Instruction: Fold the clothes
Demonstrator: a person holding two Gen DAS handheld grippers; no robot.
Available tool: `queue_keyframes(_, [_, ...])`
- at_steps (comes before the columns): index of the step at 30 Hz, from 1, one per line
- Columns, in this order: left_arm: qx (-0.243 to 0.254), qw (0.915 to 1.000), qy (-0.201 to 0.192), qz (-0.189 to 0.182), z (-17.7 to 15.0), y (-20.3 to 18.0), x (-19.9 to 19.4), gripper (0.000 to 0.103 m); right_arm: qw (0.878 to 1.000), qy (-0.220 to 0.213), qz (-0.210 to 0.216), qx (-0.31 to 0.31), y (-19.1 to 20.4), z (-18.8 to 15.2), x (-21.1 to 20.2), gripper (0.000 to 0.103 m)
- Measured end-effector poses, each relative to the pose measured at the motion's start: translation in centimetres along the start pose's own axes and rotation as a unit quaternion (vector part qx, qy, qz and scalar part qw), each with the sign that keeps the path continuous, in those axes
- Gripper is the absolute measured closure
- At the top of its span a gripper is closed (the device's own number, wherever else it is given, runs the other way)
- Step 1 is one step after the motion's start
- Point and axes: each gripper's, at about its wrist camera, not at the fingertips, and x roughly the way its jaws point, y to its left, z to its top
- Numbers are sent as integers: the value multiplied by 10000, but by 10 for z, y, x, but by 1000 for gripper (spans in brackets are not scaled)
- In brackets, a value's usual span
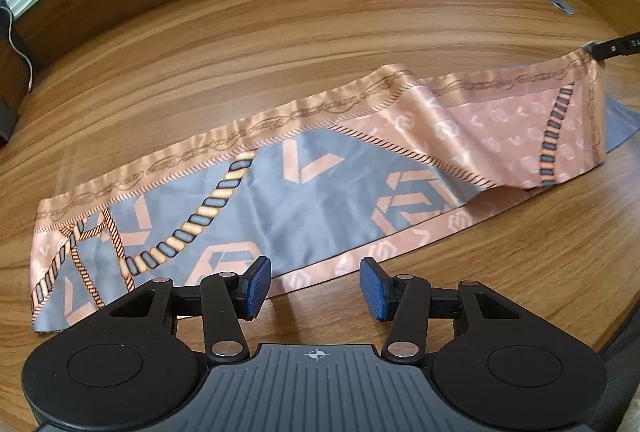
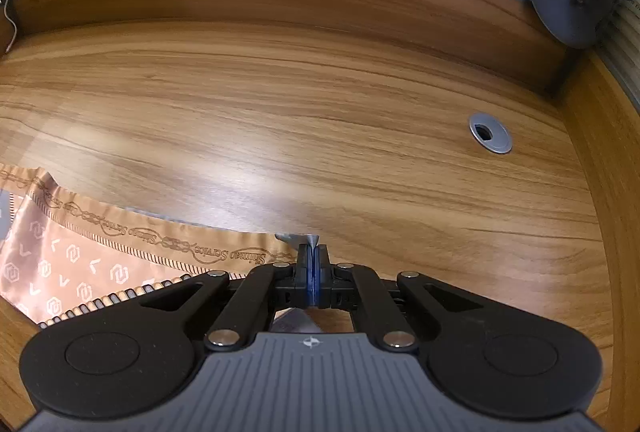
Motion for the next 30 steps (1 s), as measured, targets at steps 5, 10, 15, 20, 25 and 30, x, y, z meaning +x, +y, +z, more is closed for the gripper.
queue_keyframes(5, [-21,10000,34,-2,-6,13,3,51,9999,108,-97,-36,-5,1,6,102])
queue_keyframes(10, [-89,9999,61,26,-9,20,4,51,9997,162,-197,2,-10,2,12,102])
queue_keyframes(15, [-162,9998,61,56,-6,20,9,51,9995,168,-258,-62,-9,5,18,102])
queue_keyframes(20, [-222,9997,32,113,-7,17,7,51,9993,186,-307,-93,-10,11,23,102])
queue_keyframes(25, [-348,9992,21,171,-10,24,3,51,9987,249,-422,-150,-10,11,21,101])
queue_keyframes(30, [-425,9988,13,251,-20,36,-4,51,9984,278,-459,-156,-8,8,13,88])
